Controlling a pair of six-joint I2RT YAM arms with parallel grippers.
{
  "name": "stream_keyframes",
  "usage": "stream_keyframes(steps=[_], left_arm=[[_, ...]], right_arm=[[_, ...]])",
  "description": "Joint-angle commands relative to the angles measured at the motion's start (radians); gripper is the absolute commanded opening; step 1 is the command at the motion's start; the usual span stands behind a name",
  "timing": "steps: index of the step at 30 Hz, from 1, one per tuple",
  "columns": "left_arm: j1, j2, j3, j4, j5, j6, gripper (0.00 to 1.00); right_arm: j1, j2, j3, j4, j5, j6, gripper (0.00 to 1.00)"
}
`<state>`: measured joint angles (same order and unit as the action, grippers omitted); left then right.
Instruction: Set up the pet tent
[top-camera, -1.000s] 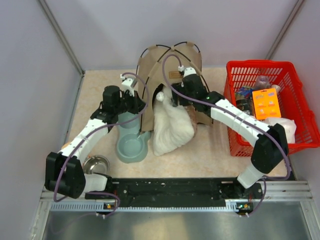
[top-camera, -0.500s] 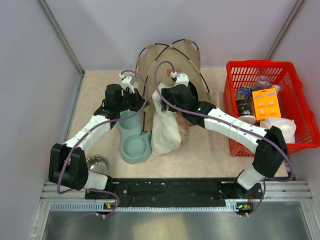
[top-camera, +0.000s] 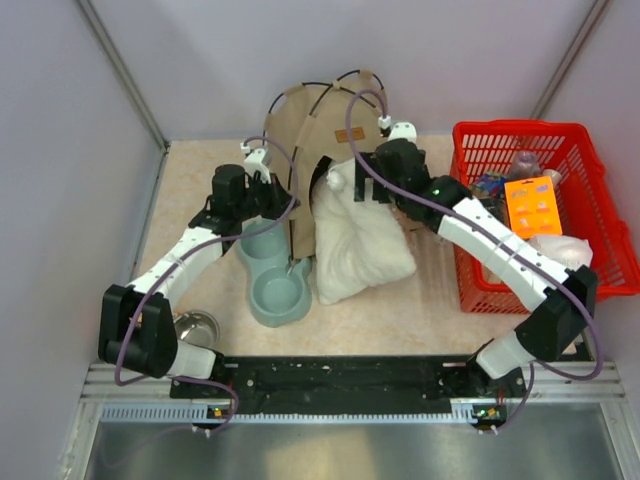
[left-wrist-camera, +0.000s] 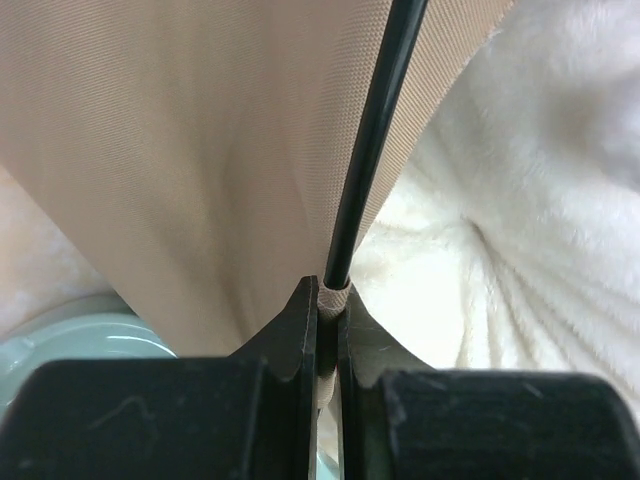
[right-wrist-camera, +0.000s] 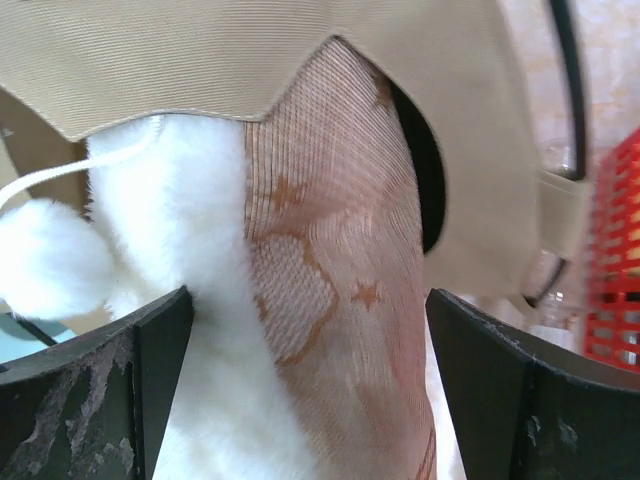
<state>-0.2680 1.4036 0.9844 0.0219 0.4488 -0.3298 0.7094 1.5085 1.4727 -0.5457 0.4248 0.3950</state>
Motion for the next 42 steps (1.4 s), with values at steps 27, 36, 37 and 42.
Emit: stream_keyframes(steps=[27, 36, 37, 42], left_arm=[[0.006, 0.046, 0.063, -0.094, 0.204, 0.095, 0.00], [0.006, 0.060, 0.043, -0.063, 0.220, 0.071, 0.00], [0.006, 0.060, 0.045, -0.062, 0.205, 0.060, 0.00], [0.006, 0.058, 0.050, -0.047, 0.130, -0.004, 0.00]], right_arm=[[-0.067, 0.137, -0.146, 0.452, -0.360, -0.357, 0.19], [-0.080, 0.343, 0.007, 0.650, -0.298, -0.369, 0.24], [-0.080, 0.344, 0.009, 0.626, -0.272, -0.358, 0.36], [-0.080, 0.193, -0.074, 0.549, -0.218, -0.282, 0.80]])
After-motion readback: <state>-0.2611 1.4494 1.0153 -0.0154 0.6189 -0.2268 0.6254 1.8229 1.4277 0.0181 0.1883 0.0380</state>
